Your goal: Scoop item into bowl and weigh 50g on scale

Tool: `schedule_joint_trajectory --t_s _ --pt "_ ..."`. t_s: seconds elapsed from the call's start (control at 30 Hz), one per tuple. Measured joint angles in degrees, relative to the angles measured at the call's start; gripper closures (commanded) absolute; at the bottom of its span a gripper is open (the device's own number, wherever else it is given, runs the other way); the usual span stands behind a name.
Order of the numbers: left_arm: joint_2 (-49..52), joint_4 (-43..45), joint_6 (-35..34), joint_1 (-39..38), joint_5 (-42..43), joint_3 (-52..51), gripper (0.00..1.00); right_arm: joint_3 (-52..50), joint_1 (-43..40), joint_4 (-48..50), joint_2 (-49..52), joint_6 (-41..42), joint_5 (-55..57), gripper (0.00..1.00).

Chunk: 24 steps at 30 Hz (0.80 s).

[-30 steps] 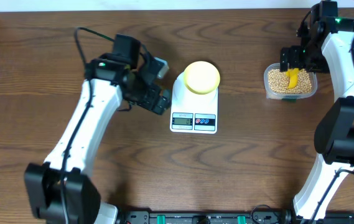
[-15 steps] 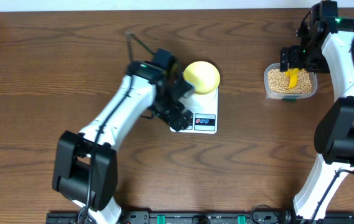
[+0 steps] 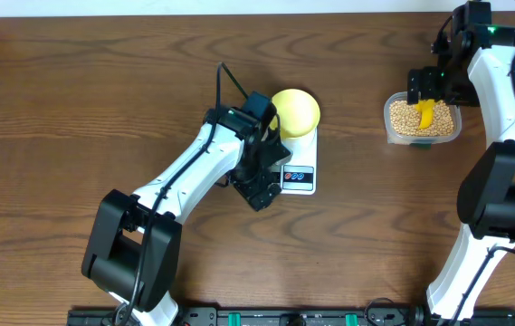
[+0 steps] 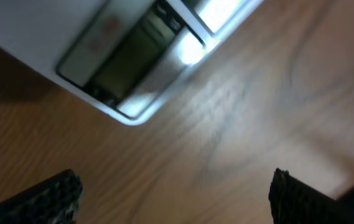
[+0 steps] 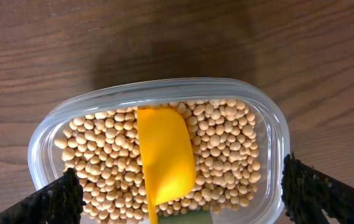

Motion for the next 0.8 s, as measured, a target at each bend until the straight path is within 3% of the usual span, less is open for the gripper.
schedule_joint_trajectory --t_s 0.2,0.3,0.8 --pt "-0.02 0.5 14.99 0.0 1.97 -3.45 0.02 0.0 0.0 0.0 0.0 0.0 0.0 0.01" --pt "0.0 3.32 18.14 0.0 2.45 -6.23 0.02 0.0 0.0 0.0 0.0 0.0 0.0 0.01" --pt "-0.02 12.04 21.22 0.0 0.85 -7.23 0.02 0.0 0.0 0.0 0.0 0.0 0.0 0.01"
